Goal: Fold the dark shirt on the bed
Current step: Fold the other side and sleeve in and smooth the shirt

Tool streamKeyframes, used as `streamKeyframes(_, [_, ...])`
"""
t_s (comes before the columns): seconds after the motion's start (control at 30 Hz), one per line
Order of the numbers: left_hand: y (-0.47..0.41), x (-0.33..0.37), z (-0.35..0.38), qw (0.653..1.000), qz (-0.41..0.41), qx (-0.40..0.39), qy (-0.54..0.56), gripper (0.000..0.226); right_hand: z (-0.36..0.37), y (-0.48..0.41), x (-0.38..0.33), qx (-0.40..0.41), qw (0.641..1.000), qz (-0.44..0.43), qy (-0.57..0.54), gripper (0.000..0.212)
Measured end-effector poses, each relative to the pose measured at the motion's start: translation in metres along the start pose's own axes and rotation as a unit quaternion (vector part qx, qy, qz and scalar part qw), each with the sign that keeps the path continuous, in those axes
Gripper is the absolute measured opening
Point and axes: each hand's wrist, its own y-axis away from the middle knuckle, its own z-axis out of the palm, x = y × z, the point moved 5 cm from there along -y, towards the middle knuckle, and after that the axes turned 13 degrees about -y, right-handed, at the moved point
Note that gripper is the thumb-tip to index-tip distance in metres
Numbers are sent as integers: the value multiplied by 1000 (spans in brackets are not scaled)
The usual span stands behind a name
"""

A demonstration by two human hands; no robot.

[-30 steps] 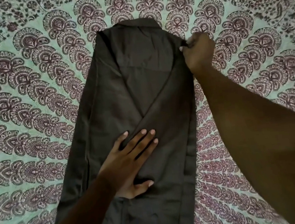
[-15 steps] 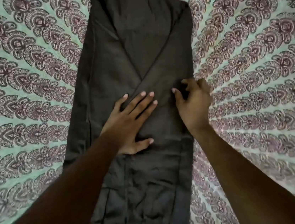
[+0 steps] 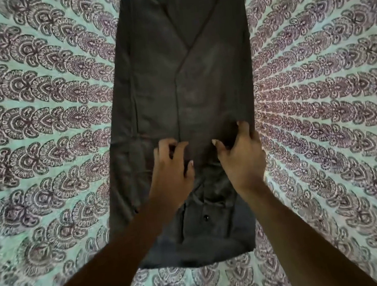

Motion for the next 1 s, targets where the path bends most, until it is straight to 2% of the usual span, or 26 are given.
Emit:
streamKeyframes(0.1, [39, -2, 5, 996, -26, -28, 85, 34, 3, 37, 21, -2, 999, 5, -38, 73])
streamKeyframes(0.23, [57, -4, 5, 994, -23, -17, 102, 29, 4, 65, 44, -12, 997, -4, -79, 71])
streamKeyframes(0.37, [61, -5, -3, 988, -56, -23, 144, 31, 1, 83, 59, -44, 992, 4, -115, 87])
streamKeyframes(0.43, [65, -3, -6, 988, -51, -26, 146, 34, -1, 93, 63, -60, 990, 0, -130, 93])
streamKeyframes(0.5, [74, -5, -9, 990, -37, -18, 132, 28, -3, 102, 67, -64, 987, 4, -145, 95])
streamKeyframes(0.57, [90, -10, -12, 997, -38, -4, 67, 20, -4, 109, 71, -63, 983, 17, -170, 95])
streamKeyframes(0.63, [107, -20, -18, 994, -102, -1, -36, 27, -2, 113, 77, -68, 974, 37, -215, 92])
streamKeyframes(0.7, [122, -36, -22, 974, -215, -6, -65, 42, 1, 114, 83, -72, 966, 38, -247, 91])
streamKeyframes(0.8, [132, -57, -21, 940, -335, -1, 69, 59, 5, 116, 90, -81, 956, 49, -277, 90])
streamKeyframes(0.87, [128, -63, -21, 926, -354, 5, 129, 56, 4, 115, 92, -84, 958, 44, -270, 93])
streamKeyframes(1.0, [116, -62, -23, 918, -371, 7, 143, 45, 1, 110, 94, -97, 963, 26, -250, 97])
